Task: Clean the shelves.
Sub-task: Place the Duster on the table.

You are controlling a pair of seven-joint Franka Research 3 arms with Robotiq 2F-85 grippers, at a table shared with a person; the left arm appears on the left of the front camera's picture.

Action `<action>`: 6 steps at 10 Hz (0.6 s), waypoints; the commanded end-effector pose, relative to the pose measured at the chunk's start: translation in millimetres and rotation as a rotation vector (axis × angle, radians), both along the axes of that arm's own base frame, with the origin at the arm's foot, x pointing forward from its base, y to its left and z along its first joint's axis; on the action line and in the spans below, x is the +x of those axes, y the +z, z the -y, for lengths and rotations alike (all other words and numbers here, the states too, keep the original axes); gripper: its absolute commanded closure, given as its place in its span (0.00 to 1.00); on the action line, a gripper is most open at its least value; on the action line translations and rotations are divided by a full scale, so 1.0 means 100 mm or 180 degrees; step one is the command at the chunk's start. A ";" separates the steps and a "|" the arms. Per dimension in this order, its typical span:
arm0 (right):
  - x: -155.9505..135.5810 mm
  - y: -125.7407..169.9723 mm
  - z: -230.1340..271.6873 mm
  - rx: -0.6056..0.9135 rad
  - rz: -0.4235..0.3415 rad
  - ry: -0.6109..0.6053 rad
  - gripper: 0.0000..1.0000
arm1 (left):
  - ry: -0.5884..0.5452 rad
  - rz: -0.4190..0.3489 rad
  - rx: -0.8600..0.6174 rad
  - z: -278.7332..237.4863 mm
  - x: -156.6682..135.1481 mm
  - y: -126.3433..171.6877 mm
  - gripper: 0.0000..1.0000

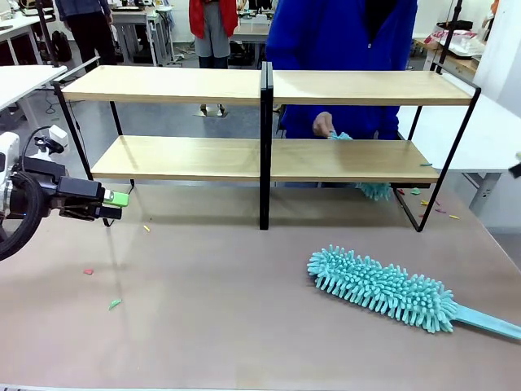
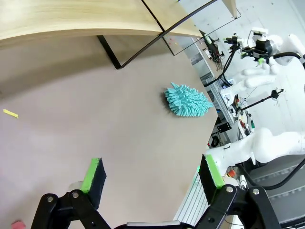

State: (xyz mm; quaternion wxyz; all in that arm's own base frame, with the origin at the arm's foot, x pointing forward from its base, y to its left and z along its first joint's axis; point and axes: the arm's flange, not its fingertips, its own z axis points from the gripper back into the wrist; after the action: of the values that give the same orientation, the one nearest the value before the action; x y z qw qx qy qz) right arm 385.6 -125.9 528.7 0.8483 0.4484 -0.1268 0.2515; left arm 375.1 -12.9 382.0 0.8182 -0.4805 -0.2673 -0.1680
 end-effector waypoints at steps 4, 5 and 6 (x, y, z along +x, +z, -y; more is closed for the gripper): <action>-0.11 0.07 -0.14 0.0312 -0.0110 0.0110 0.00 | -0.0018 0.0053 -0.0035 0.00 0.01 -0.01 0.00; -0.11 0.07 -0.14 0.0312 -0.0110 0.0110 0.00 | -0.0018 0.0053 -0.0035 0.00 0.01 -0.01 0.00; -0.11 0.07 -0.14 0.0312 -0.0110 0.0110 0.00 | -0.0018 0.0053 -0.0035 0.00 0.01 -0.01 0.00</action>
State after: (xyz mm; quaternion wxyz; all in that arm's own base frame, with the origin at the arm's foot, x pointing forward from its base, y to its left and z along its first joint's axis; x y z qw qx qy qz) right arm 373.1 -110.1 537.0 0.8171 0.5110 -0.1118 0.2423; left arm 375.1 -12.8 381.9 0.8182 -0.4806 -0.2673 -0.1679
